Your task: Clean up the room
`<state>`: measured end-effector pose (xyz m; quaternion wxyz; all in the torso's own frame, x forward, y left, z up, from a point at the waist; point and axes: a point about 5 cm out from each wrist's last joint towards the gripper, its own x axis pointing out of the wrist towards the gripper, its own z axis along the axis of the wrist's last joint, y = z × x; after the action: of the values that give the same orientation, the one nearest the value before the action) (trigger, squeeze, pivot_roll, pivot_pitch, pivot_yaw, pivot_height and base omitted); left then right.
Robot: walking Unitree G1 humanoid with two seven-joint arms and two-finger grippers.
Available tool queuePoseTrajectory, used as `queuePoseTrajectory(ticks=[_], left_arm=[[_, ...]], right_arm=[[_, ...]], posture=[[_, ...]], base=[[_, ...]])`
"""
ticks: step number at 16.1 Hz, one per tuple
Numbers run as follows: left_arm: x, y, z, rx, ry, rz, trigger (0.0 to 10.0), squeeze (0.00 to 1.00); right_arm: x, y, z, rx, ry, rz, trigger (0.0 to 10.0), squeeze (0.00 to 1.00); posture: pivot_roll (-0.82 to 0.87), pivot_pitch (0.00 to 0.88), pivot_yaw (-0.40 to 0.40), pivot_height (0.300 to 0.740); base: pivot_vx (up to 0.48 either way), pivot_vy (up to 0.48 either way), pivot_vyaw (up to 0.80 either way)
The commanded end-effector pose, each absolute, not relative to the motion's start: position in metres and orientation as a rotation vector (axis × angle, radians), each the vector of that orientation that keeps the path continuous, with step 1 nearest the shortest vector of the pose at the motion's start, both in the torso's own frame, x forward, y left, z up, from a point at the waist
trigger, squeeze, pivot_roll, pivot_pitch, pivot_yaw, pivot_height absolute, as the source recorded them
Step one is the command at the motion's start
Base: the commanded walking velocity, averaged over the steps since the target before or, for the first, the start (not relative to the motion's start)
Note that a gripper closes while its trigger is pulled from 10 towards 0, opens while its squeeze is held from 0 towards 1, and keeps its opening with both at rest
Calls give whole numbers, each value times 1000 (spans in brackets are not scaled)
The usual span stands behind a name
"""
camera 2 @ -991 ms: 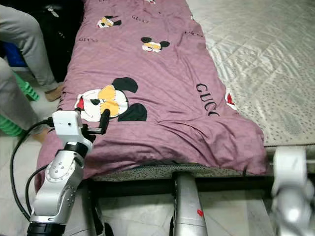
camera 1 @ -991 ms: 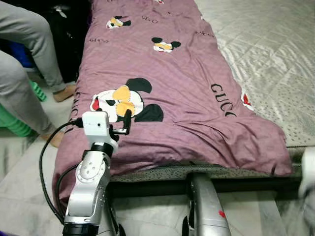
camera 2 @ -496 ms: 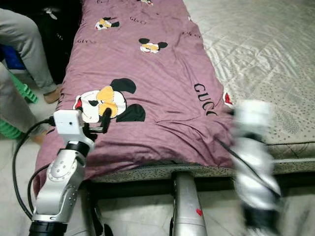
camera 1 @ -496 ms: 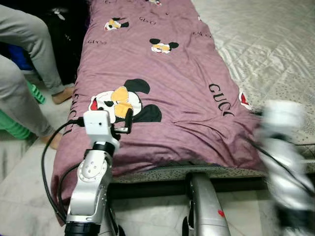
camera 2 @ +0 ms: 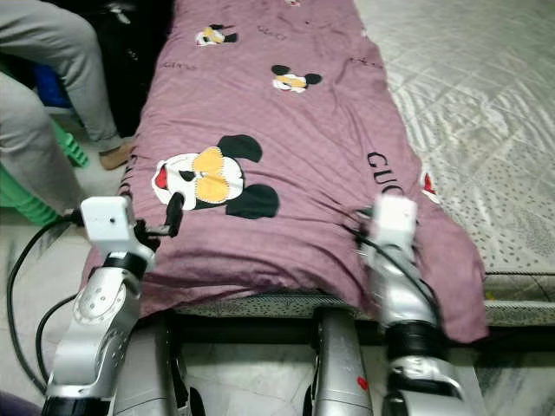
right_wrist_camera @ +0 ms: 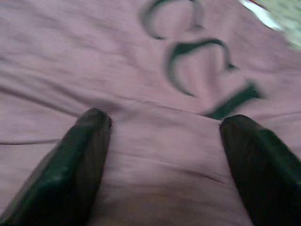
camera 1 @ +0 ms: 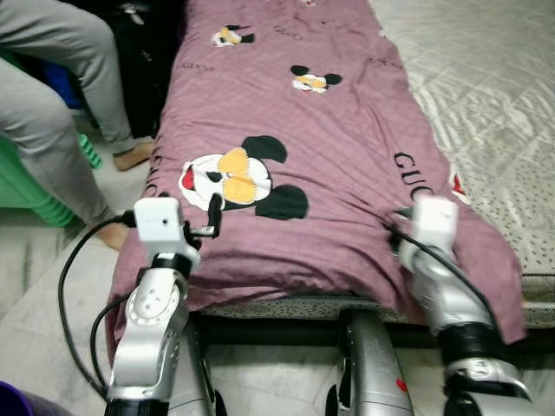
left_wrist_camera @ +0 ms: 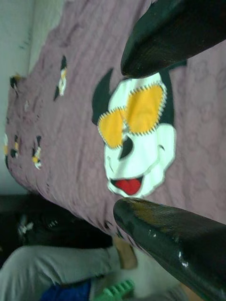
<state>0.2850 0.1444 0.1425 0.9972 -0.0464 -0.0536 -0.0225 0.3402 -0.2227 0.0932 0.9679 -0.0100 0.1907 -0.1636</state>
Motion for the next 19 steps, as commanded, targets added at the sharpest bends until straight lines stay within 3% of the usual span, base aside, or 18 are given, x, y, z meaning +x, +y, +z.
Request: queuePoseTrajectory(ticks=[1, 2, 3, 4, 5, 6, 7, 8, 12, 16, 19], left_arm=[[282, 142, 144, -88, -109, -52, 10000, 0], [283, 141, 143, -88, -102, -61, 10000, 0], [283, 141, 143, -88, -102, -61, 10000, 0], [285, 141, 142, -84, -97, -72, 10000, 0], [286, 141, 142, -82, -96, -74, 10000, 0], [288, 142, 143, -80, -96, -75, 10000, 0], [289, 142, 144, -78, -96, -75, 10000, 0], [289, 143, 144, -77, -96, -73, 10000, 0], [287, 143, 143, -74, -94, -72, 10000, 0], [289, 148, 139, -56, -80, -68, 10000, 0], [286, 153, 136, -35, -72, -65, 10000, 0]], right_arm=[[322, -252, 74, -24, 467, -454, 10000, 925], [307, -273, 70, -52, 467, -524, 10000, 706], [307, -273, 70, -52, 467, -524, 10000, 706], [289, -289, 66, -81, 476, -571, 10000, 549], [283, -292, 64, -88, 479, -582, 10000, 549], [276, -295, 62, -102, 484, -592, 10000, 447], [266, -299, 59, -123, 494, -605, 10000, 141], [255, -301, 54, -137, 508, -614, 10000, 0], [237, -303, 50, -248, 532, -588, 10000, 0], [222, -322, 58, -312, 521, -613, 10000, 0], [244, -307, 120, -333, 164, -559, 10000, 0]], posture=[[-35, 132, -15, 507], [-47, 135, -5, 507], [-47, 135, -5, 507], [-57, 136, 1, 507], [-60, 136, 3, 507], [-62, 136, 5, 507], [-62, 134, 5, 507], [-63, 132, 5, 507], [-66, 122, 5, 507], [-86, 98, 13, 507], [-98, 78, 20, 507]], base=[[0, 0, 0], [0, 0, 0], [0, 0, 0], [0, 0, 0], [0, 0, 0], [0, 0, 0], [0, 0, 0], [0, 0, 0], [0, 0, 0], [0, 0, 0], [0, 0, 0]])
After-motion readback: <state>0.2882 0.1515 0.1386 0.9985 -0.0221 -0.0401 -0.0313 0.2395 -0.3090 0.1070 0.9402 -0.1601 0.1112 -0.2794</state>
